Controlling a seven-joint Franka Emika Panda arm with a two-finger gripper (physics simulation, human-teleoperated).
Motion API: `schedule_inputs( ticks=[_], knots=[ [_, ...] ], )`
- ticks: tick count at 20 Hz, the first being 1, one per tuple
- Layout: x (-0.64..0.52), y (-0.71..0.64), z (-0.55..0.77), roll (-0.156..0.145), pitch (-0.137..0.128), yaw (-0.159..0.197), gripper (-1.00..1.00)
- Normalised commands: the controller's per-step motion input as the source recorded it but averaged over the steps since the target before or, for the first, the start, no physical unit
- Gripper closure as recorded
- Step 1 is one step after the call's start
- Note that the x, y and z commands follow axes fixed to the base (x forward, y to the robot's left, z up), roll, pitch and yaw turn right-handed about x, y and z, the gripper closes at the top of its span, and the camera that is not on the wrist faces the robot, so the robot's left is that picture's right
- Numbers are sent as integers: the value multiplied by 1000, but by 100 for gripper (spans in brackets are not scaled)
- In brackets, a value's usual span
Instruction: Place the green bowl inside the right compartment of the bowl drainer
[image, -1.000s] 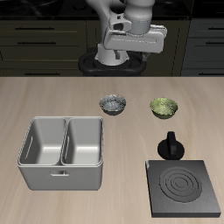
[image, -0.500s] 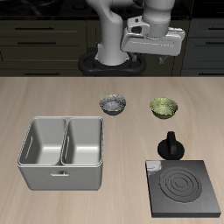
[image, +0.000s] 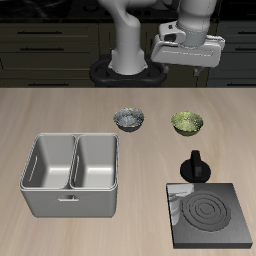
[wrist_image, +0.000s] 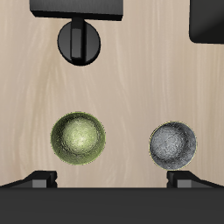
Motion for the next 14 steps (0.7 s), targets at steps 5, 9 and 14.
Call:
schedule_inputs(
  ticks=[5,9,14],
  knots=[
    [61,277,-27,0,11,18,-100],
    [63,221,-161,-16,49,6,-100],
    [13,97,-332,25,37,-5,-100]
  ],
)
